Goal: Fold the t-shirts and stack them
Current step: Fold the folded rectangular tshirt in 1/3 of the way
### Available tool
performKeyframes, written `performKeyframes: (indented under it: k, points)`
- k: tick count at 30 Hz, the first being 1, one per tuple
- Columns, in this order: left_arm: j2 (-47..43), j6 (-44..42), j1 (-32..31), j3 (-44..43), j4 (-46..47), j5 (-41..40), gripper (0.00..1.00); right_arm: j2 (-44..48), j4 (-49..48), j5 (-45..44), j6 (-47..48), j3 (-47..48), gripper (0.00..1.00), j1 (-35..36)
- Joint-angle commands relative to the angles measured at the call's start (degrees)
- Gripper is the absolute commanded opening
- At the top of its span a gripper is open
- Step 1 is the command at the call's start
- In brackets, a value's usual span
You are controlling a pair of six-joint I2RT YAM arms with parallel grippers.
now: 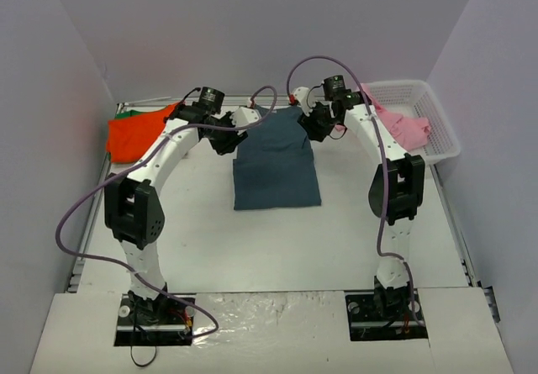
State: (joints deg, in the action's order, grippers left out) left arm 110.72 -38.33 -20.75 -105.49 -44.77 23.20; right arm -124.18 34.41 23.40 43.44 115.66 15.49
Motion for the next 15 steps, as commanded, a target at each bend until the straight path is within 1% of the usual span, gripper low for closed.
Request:
performKeyframes:
  k: [1, 2, 3, 4, 6, 7, 9, 11, 12, 13, 14, 15]
  points:
    - [-6.89, 1.77, 0.28, 5.97, 0.83, 2.72, 0.31, 7.44, 0.83, 0.51, -0.64, -4.28, 0.35, 0.95]
    - [-8.22, 1.59, 0.19, 7.65, 0.83, 3.42, 0.31, 8.51, 0.83, 0.16, -0.72, -7.52, 0.36, 1.12]
    - [-9.63, 1.94, -0.07, 11.5, 1.52, 4.3, 0.31, 10.52, 0.92, -0.02, -1.51, -9.03, 0.36, 1.39]
    - [-12.69, 1.94, -0.6, 13.54, 2.14, 4.66, 0.31, 11.58, 1.09, 0.16, -1.6, -10.61, 0.39, 1.56]
    - [-15.6, 1.94, -1.39, 18.11, 4.77, 3.62, 0.31, 15.0, 1.09, 0.86, -1.26, -15.88, 0.4, 1.57]
    - [-17.79, 1.85, -2.09, 22.04, 5.31, 2.3, 0.32, 15.98, 1.09, 0.95, -1.25, -17.55, 0.42, 1.57]
    - [-19.04, 1.85, -4.99, 24.97, 6.27, -2.95, 0.32, 18.52, 1.27, 1.03, -1.78, -21.94, 0.42, 1.48]
    - [-20.36, 2.02, -8.24, 29.19, 7.15, -5.61, 0.32, 20.02, 1.45, 1.04, -1.96, -24.67, 0.42, 1.48]
    - [-21.23, 2.2, -9.56, 30.68, 8.9, -8.49, 0.31, 21.33, 1.53, 1.12, -2.13, -27.47, 0.42, 1.48]
    - [-21.68, 1.94, -11.92, 33.66, 10.83, -9.65, 0.31, 22.39, 1.62, 1.21, -2.57, -29.94, 0.42, 1.48]
    - [-21.94, 1.94, -13.07, 35.08, 11.89, -10.97, 0.31, 23.01, 1.62, 1.21, -2.75, -29.96, 0.42, 1.48]
    - [-22.29, 1.94, -13.95, 36.22, 12.51, -12.03, 0.31, 23.54, 1.62, 1.47, -3.1, -32.31, 0.43, 1.48]
